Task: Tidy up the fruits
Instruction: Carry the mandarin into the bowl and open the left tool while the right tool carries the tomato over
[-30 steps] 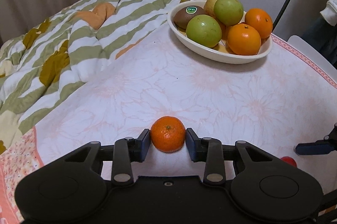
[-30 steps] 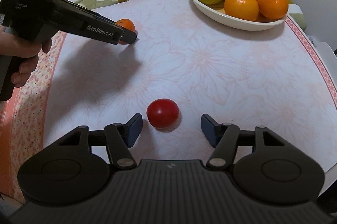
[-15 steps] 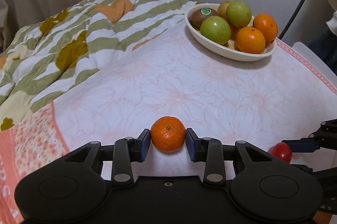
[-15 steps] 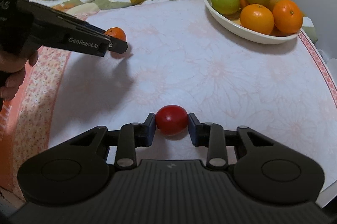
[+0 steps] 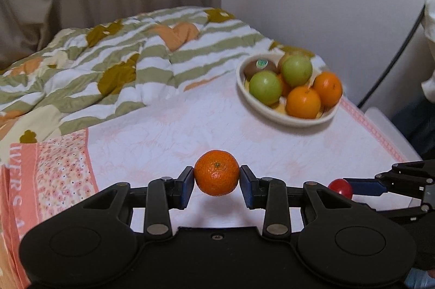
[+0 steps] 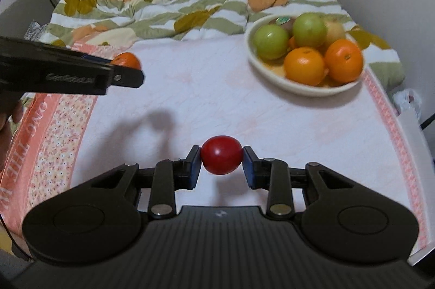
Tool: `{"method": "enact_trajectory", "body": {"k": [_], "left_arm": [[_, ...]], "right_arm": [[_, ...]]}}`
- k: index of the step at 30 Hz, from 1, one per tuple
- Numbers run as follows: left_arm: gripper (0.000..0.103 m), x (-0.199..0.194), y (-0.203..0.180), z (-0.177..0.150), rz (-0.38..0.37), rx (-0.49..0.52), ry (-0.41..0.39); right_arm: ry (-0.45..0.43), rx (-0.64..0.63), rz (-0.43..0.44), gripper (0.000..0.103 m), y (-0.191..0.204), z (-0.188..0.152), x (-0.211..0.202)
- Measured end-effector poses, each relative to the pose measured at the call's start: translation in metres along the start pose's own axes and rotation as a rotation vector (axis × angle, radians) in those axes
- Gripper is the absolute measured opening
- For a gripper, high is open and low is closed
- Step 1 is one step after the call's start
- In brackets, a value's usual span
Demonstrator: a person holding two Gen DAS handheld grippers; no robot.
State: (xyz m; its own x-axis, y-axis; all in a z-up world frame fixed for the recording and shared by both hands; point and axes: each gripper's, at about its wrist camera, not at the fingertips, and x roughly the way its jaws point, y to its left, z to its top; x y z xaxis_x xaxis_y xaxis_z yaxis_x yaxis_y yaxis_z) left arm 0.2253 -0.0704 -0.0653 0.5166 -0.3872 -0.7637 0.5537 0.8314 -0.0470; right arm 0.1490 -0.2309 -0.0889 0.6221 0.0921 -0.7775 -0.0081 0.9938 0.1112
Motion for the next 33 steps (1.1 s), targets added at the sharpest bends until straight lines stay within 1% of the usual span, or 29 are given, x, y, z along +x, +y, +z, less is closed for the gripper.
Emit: {"method": "enact_trajectory", "body": {"k": [5,10,15,20,24,27,33], "left_arm": [[0.040,-0.015,-0.036,0.012,0.056,-0.077,-0.037],[0.040,-0.019,-0.073,0.028,0.108,-0.134,-0.081],[0.040,-0.011,-0.103,0.041,0.149,-0.177,-0.112],[0.040,0.007,-0.122,0.056,0.173,-0.229,-0.126],[0.040,0.028,-0.128,0.069,0.186,-0.249,-0.113],[0.040,0.046,-0.127,0.075,0.187,-0.259,-0.094],[0.040,0.087,-0.117,0.084,0.187,-0.266,-0.025]], "right_arm": [[-0.020,-0.042,0.038,0.048,-0.044,0.012,-0.020],[-0.032,-0.105,0.065,0.048,-0.090,0.024,-0.033],[-0.053,-0.144,0.076,0.048,-0.137,0.038,-0.036],[-0.076,-0.196,0.068,0.048,-0.176,0.064,-0.032],[-0.087,-0.215,0.061,0.048,-0.198,0.083,-0.023],[-0.095,-0.204,0.058,0.048,-0.212,0.096,-0.014],[-0.084,-0.168,0.050,0.048,-0.226,0.115,0.012]]}}
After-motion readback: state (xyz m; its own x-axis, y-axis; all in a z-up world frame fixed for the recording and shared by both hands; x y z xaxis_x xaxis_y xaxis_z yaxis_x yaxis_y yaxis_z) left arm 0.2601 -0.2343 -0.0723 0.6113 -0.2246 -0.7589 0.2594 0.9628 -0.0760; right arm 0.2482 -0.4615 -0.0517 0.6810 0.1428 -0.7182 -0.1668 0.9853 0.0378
